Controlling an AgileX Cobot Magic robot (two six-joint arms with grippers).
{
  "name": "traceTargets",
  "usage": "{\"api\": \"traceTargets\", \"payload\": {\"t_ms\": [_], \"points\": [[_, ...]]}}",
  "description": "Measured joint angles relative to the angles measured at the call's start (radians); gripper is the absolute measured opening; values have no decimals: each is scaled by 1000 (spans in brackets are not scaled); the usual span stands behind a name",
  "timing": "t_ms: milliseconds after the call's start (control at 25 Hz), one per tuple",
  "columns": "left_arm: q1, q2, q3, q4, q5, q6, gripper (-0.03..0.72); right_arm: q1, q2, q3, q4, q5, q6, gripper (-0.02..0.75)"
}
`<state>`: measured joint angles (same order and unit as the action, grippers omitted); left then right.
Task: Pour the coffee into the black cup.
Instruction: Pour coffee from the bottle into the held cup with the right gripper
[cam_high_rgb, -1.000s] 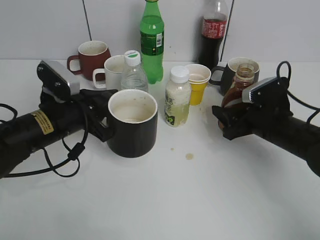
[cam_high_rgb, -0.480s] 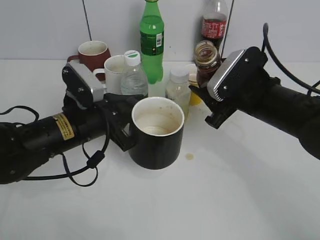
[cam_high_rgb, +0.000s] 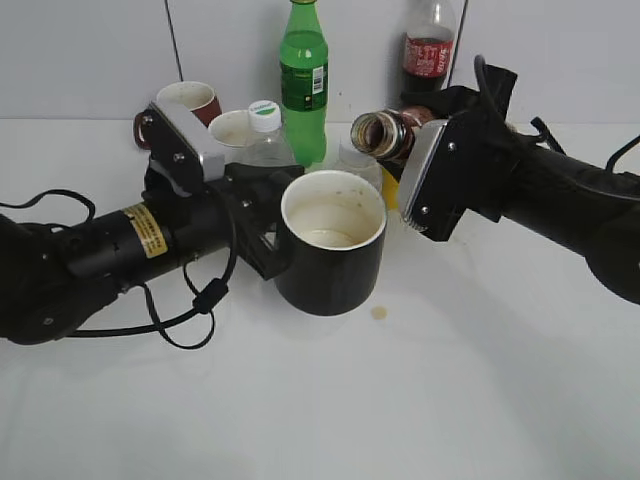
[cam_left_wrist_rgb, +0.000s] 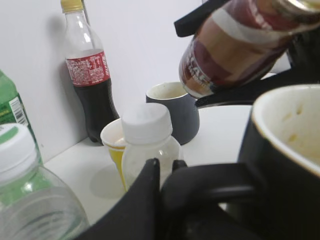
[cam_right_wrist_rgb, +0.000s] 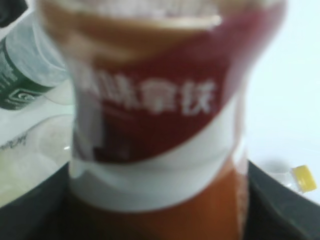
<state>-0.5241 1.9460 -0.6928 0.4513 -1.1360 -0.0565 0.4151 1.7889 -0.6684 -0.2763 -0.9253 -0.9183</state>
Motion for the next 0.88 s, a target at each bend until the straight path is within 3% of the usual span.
{"api": "traceTargets", "payload": {"t_ms": [880], "points": [[-1, 0, -3, 82, -12, -22, 42, 0, 0, 0, 32, -97, -372, 499]]}}
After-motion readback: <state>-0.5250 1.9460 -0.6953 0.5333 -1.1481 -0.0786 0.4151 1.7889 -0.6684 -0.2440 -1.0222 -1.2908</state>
